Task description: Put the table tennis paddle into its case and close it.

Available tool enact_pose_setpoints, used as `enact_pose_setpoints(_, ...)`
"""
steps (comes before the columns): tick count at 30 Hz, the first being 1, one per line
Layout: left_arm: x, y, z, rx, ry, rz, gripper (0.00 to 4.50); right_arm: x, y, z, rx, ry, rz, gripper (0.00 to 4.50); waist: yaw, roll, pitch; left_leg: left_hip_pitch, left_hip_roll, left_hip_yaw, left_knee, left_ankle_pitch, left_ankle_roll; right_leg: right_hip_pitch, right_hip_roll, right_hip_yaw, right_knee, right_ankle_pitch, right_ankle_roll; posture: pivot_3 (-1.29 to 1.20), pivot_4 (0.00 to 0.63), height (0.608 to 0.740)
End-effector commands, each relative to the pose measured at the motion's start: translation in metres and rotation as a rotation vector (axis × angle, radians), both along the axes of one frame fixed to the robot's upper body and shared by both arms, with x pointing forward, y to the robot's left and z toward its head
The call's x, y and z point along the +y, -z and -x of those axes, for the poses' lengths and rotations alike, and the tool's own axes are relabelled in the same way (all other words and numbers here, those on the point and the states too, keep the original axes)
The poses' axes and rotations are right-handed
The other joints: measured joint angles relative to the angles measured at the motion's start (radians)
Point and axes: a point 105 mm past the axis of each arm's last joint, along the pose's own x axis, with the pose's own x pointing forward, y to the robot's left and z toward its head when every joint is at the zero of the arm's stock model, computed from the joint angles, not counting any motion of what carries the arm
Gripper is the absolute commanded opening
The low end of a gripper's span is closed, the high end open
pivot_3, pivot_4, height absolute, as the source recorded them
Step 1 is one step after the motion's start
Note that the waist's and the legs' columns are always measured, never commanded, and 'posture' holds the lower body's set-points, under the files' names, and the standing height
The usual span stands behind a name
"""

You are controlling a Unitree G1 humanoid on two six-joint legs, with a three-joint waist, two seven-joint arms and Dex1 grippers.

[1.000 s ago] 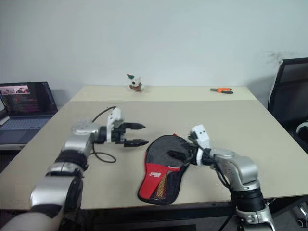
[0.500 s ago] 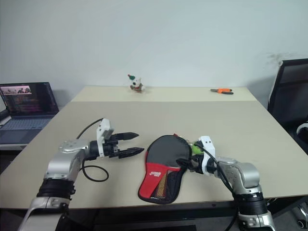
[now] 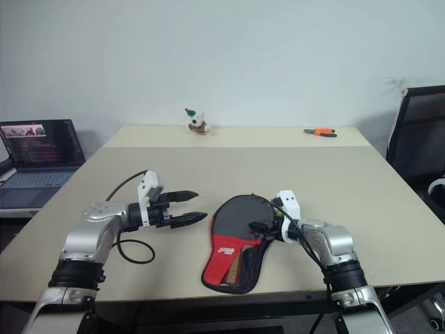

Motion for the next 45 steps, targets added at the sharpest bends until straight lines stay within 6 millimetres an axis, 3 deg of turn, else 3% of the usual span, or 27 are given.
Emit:
enact_pose_setpoints(1,-0.002,-0.014,0.002,-0.062,0.013,-0.005,4.46,0.006,-0.002,-0.004,-0.019,-0.026,0.014,4.50,-0.001,0.000,0.000,0.000,0.000,0.000,0.000,0.000,0.000,0.000,0.000,0.000,0.000,0.000,0.000,0.00,0.150,0.740)
enact_pose_setpoints(7,-0.006,-0.010,0.002,-0.058,0.019,-0.003,4.46,0.008,-0.008,-0.004,-0.046,-0.070,0.046,4.50,-0.003,0.000,0.000,0.001,0.000,0.000,0.000,0.000,0.000,0.000,0.000,0.000,0.000,0.000,0.000,0.00,0.150,0.740)
enact_pose_setpoints(15,-0.020,-0.010,-0.008,-0.076,0.046,-0.019,4.46,-0.038,-0.016,0.017,-0.035,-0.074,0.150,4.50,0.020,0.000,0.000,-0.002,-0.001,-0.001,-0.001,0.000,0.000,0.000,-0.001,0.000,-0.002,0.000,0.000,0.00,0.150,0.740)
enact_pose_setpoints(25,-0.069,0.000,-0.029,-0.108,0.187,-0.071,4.46,-0.066,-0.038,0.053,-0.064,-0.182,0.192,4.50,0.023,0.001,0.001,-0.002,-0.003,0.000,0.000,0.000,0.000,0.000,0.000,-0.002,-0.002,0.000,0.001,0.00,0.150,0.740)
enact_pose_setpoints(31,-0.082,0.017,-0.038,-0.046,0.232,-0.116,4.46,-0.080,-0.060,0.039,-0.166,-0.126,0.214,4.50,0.016,0.001,0.001,-0.002,-0.004,0.002,0.000,0.000,0.001,-0.001,0.004,-0.001,-0.002,-0.001,0.002,0.00,0.150,0.740)
enact_pose_setpoints(36,-0.086,0.033,-0.041,-0.012,0.227,-0.167,4.46,-0.084,-0.066,0.029,-0.231,-0.092,0.248,4.50,0.018,0.000,0.001,-0.002,-0.004,0.002,0.000,-0.001,0.001,-0.001,0.004,-0.001,-0.003,-0.001,0.002,0.00,0.150,0.740)
enact_pose_setpoints(41,-0.085,0.051,-0.045,-0.053,0.186,-0.254,4.46,-0.086,-0.065,0.012,-0.331,-0.068,0.367,4.50,0.019,0.000,0.001,-0.002,-0.004,0.003,0.000,-0.001,0.002,-0.001,0.004,0.000,-0.003,-0.001,0.002,0.00,0.150,0.740)
enact_pose_setpoints(45,-0.088,0.059,-0.043,-0.057,0.199,-0.284,4.46,-0.087,-0.056,-0.001,-0.454,-0.144,0.581,4.50,0.022,0.000,0.001,-0.002,-0.004,0.003,0.000,-0.001,0.002,-0.001,0.004,-0.001,-0.003,-0.001,0.002,0.00,0.150,0.740)
